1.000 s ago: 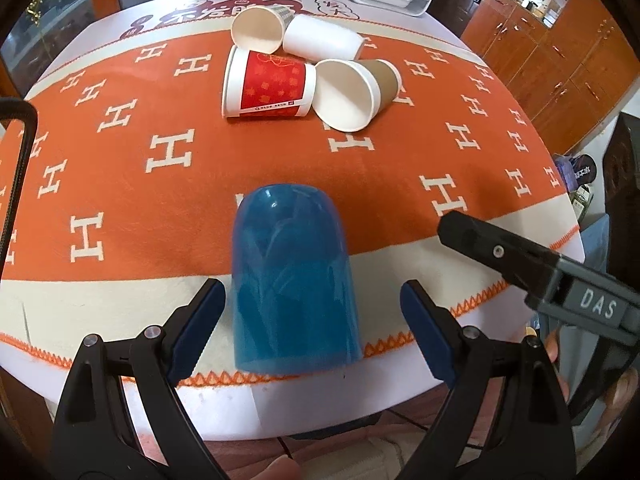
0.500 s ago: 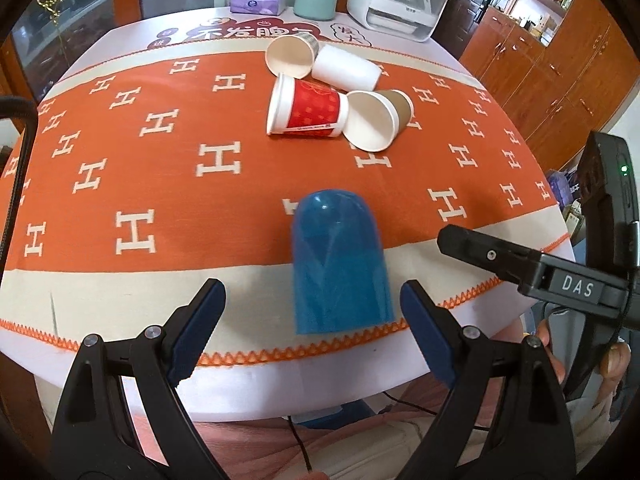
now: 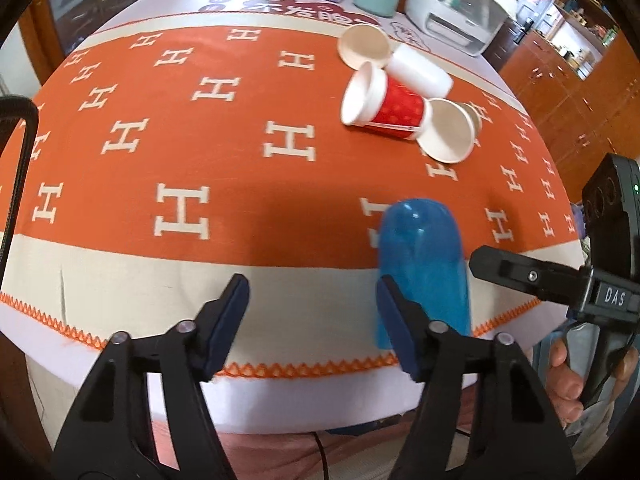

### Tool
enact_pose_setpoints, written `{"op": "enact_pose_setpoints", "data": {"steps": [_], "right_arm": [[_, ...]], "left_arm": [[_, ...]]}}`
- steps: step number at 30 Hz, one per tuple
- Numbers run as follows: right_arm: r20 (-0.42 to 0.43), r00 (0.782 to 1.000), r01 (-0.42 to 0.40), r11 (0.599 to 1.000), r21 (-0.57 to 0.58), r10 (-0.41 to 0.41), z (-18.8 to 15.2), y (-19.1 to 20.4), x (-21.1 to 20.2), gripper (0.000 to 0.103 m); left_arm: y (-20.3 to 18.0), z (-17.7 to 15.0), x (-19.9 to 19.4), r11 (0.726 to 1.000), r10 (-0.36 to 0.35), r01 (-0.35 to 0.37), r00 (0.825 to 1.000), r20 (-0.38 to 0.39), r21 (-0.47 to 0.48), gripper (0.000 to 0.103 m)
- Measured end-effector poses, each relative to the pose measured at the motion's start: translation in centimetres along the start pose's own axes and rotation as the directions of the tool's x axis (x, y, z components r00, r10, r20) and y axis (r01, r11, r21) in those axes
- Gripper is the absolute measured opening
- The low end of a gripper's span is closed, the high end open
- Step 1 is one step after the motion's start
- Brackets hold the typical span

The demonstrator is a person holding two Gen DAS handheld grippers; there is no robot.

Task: Flip cup upside down
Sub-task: 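Grasp the blue cup with the right tool while the left tool releases it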

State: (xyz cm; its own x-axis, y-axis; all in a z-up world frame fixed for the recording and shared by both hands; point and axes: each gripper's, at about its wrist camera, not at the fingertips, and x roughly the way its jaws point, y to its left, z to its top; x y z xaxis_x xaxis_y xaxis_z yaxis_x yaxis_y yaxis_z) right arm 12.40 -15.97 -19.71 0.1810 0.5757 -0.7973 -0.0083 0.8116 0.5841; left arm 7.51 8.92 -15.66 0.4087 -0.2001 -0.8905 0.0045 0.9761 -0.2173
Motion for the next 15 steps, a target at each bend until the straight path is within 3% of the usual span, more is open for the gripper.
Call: {"op": "enact_pose_setpoints", "data": {"steps": [7,15], "right_arm": [[-0.103,0.994,-0.037,0.999,-0.004,0.036,1.6,0.7,3.5,0.089],[-0.178,0.974,-0.130,0.990,0.053,0.138,2.9,-0.3,6.0,0.071]], "left_arm": [[1.6,0.2,0.7,0.996,-0.055,0.055,0.998,0.015,-0.065,0.056],[1.0,0.5,0.7,0.999,-0.046,0.046,0.999,0.014,-0.014,0.056]]}}
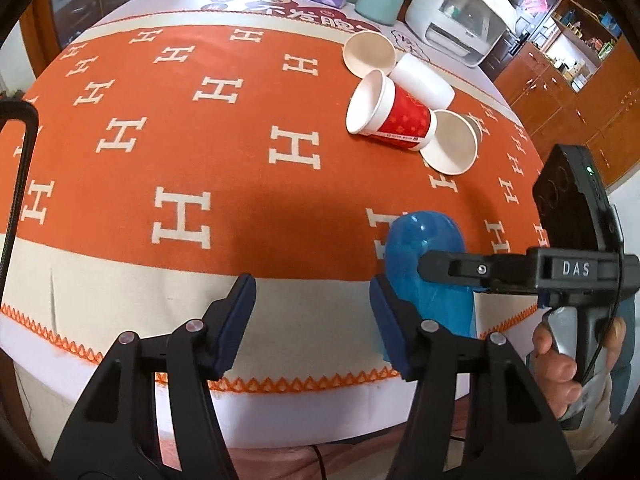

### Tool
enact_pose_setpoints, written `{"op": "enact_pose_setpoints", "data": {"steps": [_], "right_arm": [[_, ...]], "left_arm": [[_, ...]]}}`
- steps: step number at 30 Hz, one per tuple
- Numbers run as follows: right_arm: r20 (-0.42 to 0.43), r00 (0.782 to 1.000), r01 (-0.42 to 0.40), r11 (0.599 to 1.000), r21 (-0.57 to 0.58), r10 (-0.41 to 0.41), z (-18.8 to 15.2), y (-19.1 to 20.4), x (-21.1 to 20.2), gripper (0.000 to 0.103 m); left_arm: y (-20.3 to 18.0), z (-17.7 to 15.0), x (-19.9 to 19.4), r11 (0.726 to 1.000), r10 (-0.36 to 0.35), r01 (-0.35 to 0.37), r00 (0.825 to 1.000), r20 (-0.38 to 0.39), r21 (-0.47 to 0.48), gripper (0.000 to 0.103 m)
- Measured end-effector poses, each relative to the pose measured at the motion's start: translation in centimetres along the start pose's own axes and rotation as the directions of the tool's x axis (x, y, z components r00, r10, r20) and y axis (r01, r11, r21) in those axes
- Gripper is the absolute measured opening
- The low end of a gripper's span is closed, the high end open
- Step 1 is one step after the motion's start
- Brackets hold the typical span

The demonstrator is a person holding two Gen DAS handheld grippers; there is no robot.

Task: Flip cup upside down
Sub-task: 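Grasp the blue cup with the right tool while the left tool releases it, then rotate the blue cup bottom-up with the right tool and set it down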

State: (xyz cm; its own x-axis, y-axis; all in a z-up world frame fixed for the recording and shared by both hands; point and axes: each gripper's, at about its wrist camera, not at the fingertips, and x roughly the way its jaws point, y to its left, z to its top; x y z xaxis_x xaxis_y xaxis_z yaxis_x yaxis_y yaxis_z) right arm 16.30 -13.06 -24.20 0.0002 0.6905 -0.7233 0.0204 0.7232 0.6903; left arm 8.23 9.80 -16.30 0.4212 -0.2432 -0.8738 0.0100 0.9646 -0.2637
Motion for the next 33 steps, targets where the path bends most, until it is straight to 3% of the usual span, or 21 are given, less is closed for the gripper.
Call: {"op": "enact_pose_setpoints", "data": {"steps": [5,8,10,11,15,22,26,29,33], "right_arm": [[0.031,1.000,0.001,1.000,-0.024,0.000,-0.5,0.3,-0.4,0.069],[0.102,0.995,0.030,0.997,-0.076,-0.022,-1.2,1.0,-1.9,0.069],[0.190,0.980,0.090,0.988,-0.125,-0.065,-1.5,1.8,-3.1,0.069],[0.243,0.966,0.131,0.980,-0.149,-0.092,-1.6,2.3,-3.6,0.069],[0.461,0.869,0.323,0.912,-0.252,-0.181,-2.5,4.6,-4.9,0.069],[0.689,0.707,0.544,0.745,-0.385,-0.161,-5.7,6.8,-3.6,0.069],[0.733,0.662,0.612,0.676,-0.409,-0.156,-8.3,6.9,-2.7,0.069],[0.734,0.658,0.630,0.658,-0.412,-0.171,-9.5,7.1,-2.5,0.069],[0.733,0.656,0.622,0.678,-0.392,-0.179,-11.0,6.3,-2.5,0.070]], "left_arm": [[-0.3,0.0,0.4,1.000,0.024,-0.024,0.999,-0.025,0.016,0.055],[-0.4,0.1,0.5,0.999,0.037,-0.036,0.999,-0.023,0.027,0.056],[-0.5,0.2,0.3,0.999,0.033,-0.033,0.999,-0.011,0.024,0.055],[-0.5,0.3,0.3,0.999,0.033,-0.033,0.999,-0.006,0.022,0.055],[-0.6,0.6,-0.1,0.999,0.040,-0.040,0.999,0.026,0.012,0.056],[-0.6,0.6,-0.8,0.999,0.048,-0.048,0.996,0.076,-0.001,0.056],[-0.4,0.4,-0.9,0.998,0.057,-0.057,0.995,0.087,-0.006,0.055],[-0.5,0.1,-0.8,0.998,0.058,-0.059,0.994,0.093,0.001,0.056],[-1.2,-0.3,-0.8,0.996,0.078,-0.081,0.991,0.109,0.029,0.056]]}}
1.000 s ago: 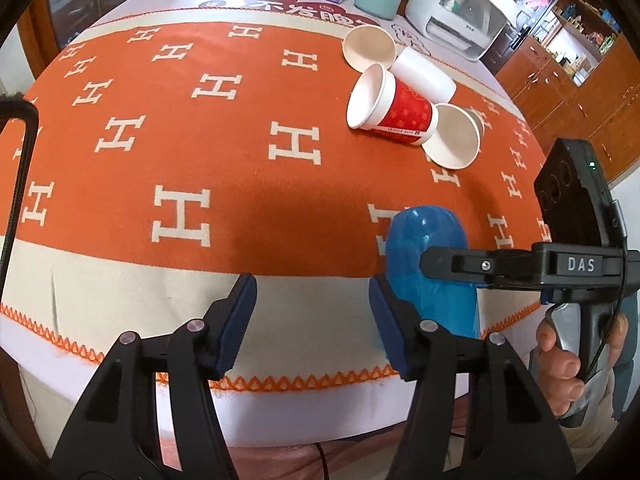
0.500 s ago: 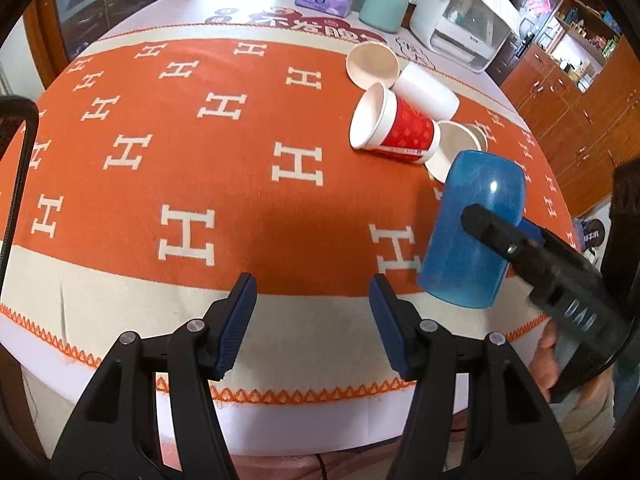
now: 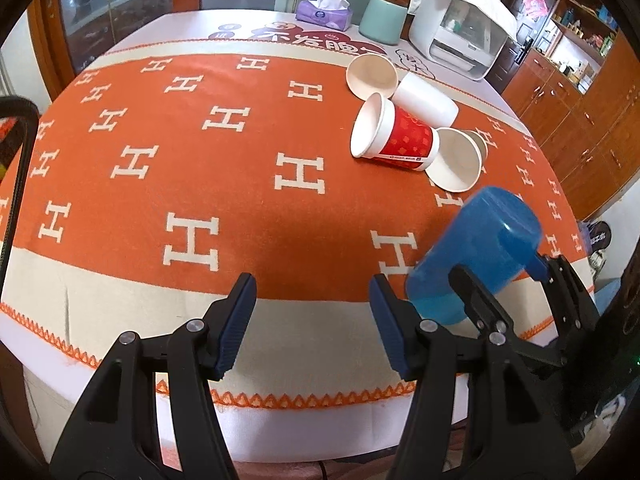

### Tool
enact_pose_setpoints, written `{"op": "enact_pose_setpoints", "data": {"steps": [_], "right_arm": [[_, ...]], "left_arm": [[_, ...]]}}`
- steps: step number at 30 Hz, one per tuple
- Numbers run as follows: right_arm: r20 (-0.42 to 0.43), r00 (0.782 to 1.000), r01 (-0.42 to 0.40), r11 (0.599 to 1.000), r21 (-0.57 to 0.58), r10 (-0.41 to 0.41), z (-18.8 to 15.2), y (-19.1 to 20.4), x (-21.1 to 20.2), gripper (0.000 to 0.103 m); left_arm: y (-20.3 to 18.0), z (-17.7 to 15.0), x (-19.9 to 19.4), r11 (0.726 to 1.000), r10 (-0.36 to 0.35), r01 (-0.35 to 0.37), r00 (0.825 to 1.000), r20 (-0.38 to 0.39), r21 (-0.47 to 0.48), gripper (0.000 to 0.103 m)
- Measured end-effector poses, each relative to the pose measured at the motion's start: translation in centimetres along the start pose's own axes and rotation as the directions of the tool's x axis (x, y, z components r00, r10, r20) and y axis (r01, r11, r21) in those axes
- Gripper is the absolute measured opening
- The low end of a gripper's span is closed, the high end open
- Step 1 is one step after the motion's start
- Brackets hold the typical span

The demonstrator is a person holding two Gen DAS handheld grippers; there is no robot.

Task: Flip cup upside down
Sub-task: 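Rotate the blue cup bottom-up with the right tool and set it down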

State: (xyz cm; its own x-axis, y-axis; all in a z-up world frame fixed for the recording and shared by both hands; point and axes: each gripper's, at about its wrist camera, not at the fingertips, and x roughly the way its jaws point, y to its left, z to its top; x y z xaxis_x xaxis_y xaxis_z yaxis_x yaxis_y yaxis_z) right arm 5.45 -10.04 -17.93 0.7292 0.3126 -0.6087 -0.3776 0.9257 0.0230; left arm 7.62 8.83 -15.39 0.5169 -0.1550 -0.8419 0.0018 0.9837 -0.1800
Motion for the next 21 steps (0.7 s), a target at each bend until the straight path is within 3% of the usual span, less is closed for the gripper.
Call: {"op": "enact_pose_setpoints", "data": {"steps": [8,13,21], "right_arm": [[-0.026,1.000,-0.013,0.999,0.040,0.014,-2.1,0.3,-0.9,0.072],[-0.005,1.000,-0.020,0.999,0.032,0.020,-2.1,0.9,-1.8,0.088],[0.029,0.999,-0.037,0.997,0.063,0.035,-2.1,0.8,-4.1,0.089]], "left_arm": [[-0.8,-0.6,0.5,0.999,0.026,-0.026,0.999,-0.025,0.021,0.060],[-1.0,-1.1,0.7,0.999,0.031,-0.031,0.999,-0.036,0.024,0.061],[-1.7,-1.1,0.7,0.997,0.063,-0.062,0.998,-0.031,0.037,0.061]]}}
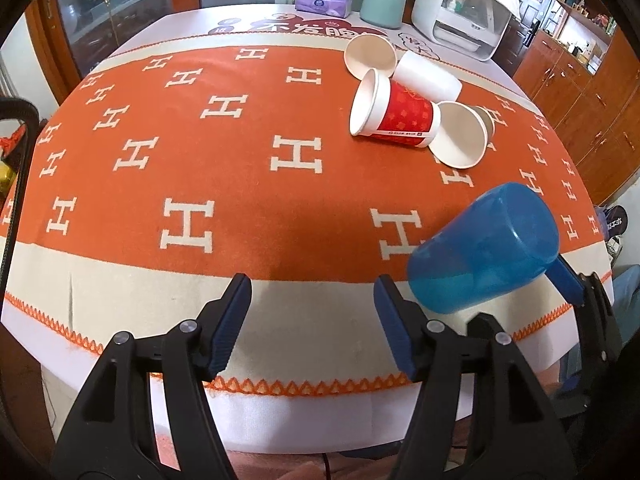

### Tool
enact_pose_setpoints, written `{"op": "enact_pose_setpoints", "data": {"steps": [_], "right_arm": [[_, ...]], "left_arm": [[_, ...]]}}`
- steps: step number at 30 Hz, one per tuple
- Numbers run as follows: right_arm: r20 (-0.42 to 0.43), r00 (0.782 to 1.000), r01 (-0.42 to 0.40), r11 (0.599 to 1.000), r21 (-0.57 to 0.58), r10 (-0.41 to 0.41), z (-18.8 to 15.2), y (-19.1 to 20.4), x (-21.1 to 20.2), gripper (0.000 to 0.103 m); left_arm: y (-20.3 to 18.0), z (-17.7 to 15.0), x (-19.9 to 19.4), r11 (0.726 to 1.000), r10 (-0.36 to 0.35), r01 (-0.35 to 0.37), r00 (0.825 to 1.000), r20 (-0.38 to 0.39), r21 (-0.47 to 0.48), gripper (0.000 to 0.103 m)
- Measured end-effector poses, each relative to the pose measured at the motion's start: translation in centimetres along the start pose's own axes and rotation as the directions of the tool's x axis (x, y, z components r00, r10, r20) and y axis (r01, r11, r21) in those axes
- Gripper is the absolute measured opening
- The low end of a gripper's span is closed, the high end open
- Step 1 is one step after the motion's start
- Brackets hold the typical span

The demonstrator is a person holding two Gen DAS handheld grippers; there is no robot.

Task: Flip cup upside down

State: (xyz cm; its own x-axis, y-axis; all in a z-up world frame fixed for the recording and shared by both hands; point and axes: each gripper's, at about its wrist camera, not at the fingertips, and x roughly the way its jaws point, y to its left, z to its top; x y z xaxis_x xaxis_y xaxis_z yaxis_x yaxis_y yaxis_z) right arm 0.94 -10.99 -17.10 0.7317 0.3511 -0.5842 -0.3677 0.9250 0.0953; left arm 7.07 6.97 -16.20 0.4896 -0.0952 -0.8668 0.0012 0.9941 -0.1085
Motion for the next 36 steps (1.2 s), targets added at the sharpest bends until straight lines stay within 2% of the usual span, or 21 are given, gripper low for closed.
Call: {"op": "enact_pose_setpoints", "data": {"steps": [10,13,16,19,20,24,30,36], "right_arm": [[0.073,0.997,-0.037,0.994,0.106,0.030,2.0,-2.2,-5.6,0.090],[0.080,0.996,-0.054,0.987,0.149,0.042,3.2,-3.1,-7.5,0.090],[0.086,0.996,-0.036,0.986,0.164,0.022,4.6,-3.5,-9.4,0.090],[0.078,0.997,0.007,0.985,0.172,-0.021,6.1,-3.7,-11.0,0.090],[0.069,0.997,0.017,0.984,0.177,-0.029,6.5,-3.8,-11.4,0.091],[0.039,0.999,0.014,0.975,0.223,-0.024,8.2,-4.6,-13.1,0.091],[0.015,0.999,0.046,0.966,0.254,-0.051,10.4,-5.1,-15.0,0.094],[0.013,0.997,0.074,0.967,0.243,-0.079,12.4,-4.8,-16.0,0.094]], "left_arm": [[-1.5,0.1,-1.4,0.999,-0.030,0.029,0.999,0.023,0.029,0.061],[-1.7,0.4,-2.5,0.999,-0.033,0.031,0.998,0.049,0.030,0.061],[-1.8,0.9,-4.2,0.999,-0.031,0.029,0.996,0.082,0.022,0.061],[-1.7,1.4,-6.2,1.000,-0.025,0.025,0.991,0.129,0.005,0.072],[-1.8,1.6,-7.0,1.000,-0.019,0.019,0.989,0.145,0.002,0.077],[-2.3,2.3,-9.9,1.000,0.003,-0.004,0.979,0.205,0.008,0.082],[-4.3,2.7,-13.5,0.997,0.036,-0.053,0.960,0.279,0.051,0.084],[-5.8,2.7,-15.7,0.991,0.092,-0.120,0.927,0.364,0.055,0.085]]}}
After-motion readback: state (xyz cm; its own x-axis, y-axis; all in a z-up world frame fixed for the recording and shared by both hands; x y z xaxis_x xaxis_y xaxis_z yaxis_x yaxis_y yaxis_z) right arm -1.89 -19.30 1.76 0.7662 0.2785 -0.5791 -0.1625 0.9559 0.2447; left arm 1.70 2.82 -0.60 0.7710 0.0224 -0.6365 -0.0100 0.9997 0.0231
